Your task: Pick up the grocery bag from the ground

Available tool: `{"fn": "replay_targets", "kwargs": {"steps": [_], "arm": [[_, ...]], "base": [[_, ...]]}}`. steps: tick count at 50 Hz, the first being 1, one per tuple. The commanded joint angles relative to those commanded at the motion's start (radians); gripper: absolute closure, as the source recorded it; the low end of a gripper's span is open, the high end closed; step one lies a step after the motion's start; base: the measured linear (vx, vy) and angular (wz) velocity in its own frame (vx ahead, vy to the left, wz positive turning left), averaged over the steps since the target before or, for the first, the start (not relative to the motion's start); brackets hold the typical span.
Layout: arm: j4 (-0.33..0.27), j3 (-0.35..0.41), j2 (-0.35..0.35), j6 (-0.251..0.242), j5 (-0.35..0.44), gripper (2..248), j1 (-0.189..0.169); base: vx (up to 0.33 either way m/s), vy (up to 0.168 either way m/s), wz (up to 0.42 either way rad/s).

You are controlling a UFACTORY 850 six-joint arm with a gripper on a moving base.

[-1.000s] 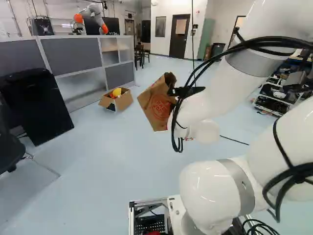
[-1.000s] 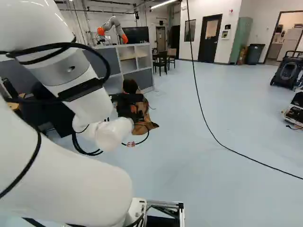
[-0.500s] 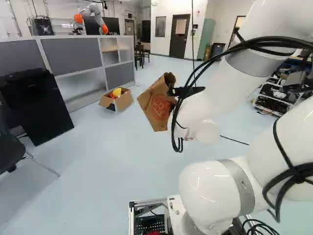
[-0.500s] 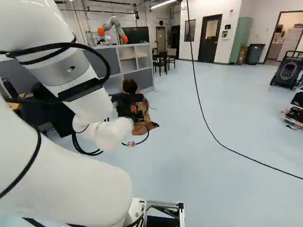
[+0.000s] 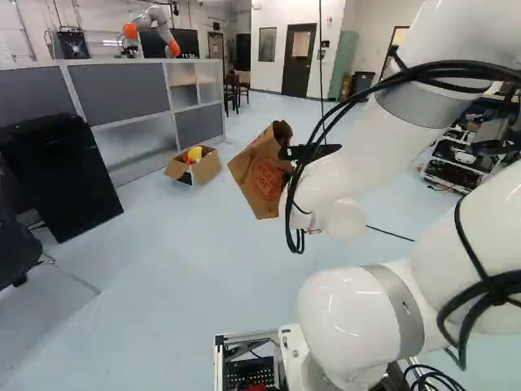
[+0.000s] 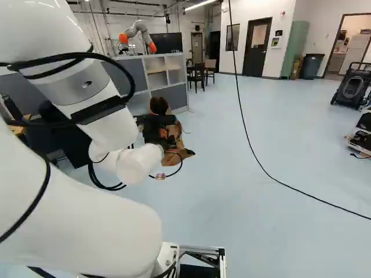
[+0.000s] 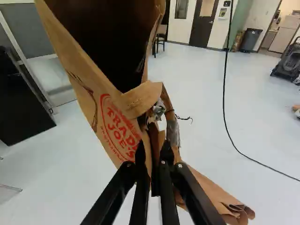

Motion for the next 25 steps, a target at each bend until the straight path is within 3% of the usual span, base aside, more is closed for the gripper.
{"fn": "replay_targets", "kwargs": {"steps": [25], "arm": [[0.000, 0.000, 0.000, 0.000, 0.000, 229, 0.000]], "base": [[0.000, 0.000, 0.000]]}}
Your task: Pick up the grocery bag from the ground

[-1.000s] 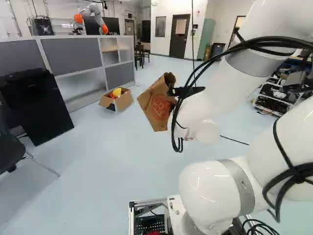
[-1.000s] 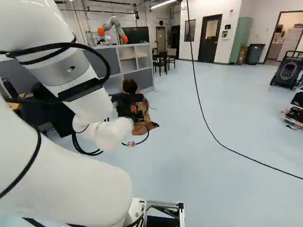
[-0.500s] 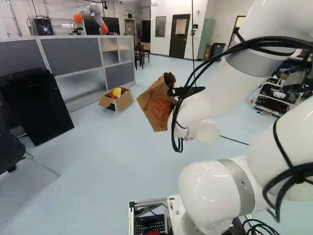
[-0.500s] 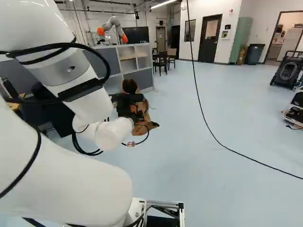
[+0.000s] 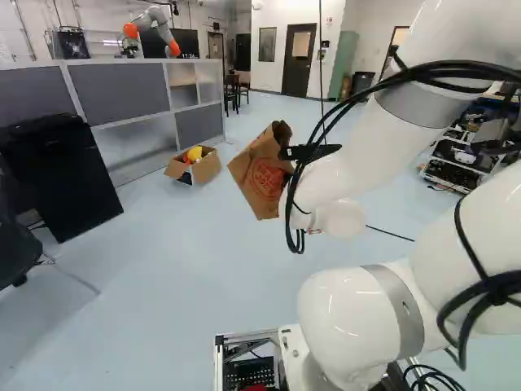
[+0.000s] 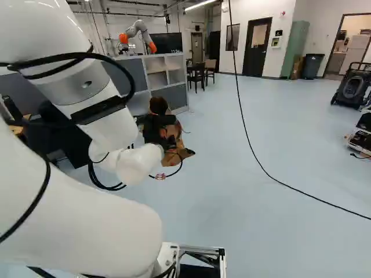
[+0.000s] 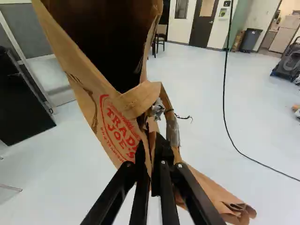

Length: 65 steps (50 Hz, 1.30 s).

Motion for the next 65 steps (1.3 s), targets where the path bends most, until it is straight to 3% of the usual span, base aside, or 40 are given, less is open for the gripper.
{"fn": "replay_targets", "kwargs": {"steps": [65], "arm": [[0.000, 0.000, 0.000, 0.000, 0.000, 229, 0.000]], "base": [[0.000, 0.000, 0.000]]}}
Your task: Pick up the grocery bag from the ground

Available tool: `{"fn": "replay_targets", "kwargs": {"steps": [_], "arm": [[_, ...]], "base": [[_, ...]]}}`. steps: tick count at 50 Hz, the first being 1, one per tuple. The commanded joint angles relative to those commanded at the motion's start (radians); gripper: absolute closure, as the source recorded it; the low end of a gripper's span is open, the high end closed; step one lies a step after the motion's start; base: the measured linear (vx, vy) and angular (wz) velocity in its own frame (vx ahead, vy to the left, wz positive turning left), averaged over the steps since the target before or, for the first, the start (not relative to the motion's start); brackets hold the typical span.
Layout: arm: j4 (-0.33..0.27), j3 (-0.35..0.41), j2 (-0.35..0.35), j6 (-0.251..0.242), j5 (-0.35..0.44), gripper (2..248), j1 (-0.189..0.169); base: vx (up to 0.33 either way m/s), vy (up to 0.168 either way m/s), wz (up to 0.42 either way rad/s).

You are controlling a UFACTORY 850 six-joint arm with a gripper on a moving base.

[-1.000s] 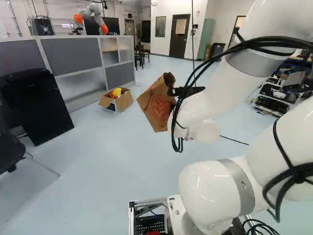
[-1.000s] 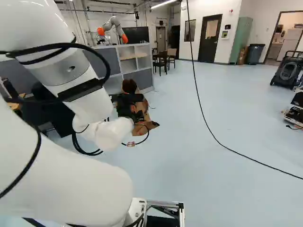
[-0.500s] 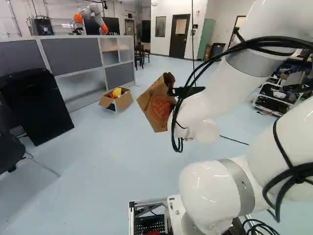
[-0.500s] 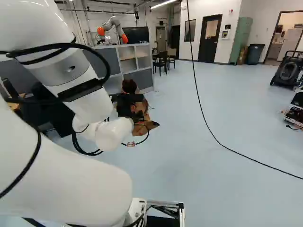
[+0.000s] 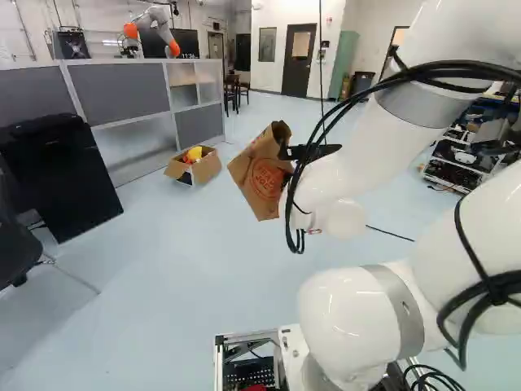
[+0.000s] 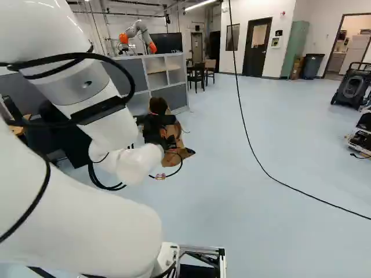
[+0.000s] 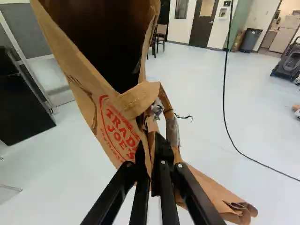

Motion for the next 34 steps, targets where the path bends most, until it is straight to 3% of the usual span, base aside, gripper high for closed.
{"fn": "replay_targets", "kwargs": {"steps": [34], "arm": [[0.000, 0.000, 0.000, 0.000, 0.000, 229, 0.000]], "base": [[0.000, 0.000, 0.000]]}}
